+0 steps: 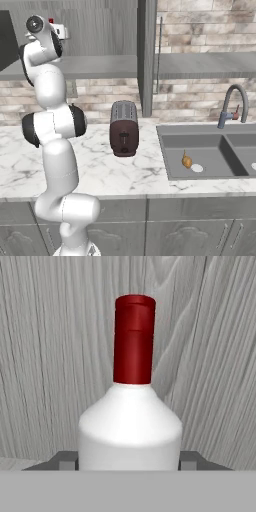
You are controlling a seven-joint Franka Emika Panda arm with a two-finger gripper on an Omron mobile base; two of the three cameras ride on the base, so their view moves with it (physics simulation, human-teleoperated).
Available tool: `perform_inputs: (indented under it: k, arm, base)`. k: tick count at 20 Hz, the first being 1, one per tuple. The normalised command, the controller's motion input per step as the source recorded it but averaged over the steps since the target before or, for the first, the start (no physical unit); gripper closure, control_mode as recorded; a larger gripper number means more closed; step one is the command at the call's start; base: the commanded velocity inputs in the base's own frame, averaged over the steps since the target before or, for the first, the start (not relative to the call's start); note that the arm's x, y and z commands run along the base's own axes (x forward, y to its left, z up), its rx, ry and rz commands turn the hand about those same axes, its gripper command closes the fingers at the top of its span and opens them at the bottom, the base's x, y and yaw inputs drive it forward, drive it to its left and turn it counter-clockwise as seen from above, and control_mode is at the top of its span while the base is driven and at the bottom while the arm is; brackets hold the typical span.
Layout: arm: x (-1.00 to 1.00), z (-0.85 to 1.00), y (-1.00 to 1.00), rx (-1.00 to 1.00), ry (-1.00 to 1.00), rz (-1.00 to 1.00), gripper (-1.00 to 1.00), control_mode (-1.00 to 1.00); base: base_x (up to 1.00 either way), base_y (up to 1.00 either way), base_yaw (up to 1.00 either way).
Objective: Open the cabinet directly in front. Then move the liquor and the mug to the dining counter with the jar on it.
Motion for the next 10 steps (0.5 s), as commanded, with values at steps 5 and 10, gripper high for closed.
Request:
perform_inputs:
  k: [5,10]
  arm:
    - [0.00,0.00,0.00,0.00,0.00,0.00,1.00,-1.00]
    - [0.00,0.00,0.00,0.00,0.01,0.00,1.00,-1.00]
  base:
    - [0.00,0.00,0.00]
    - [0.00,0.00,0.00]
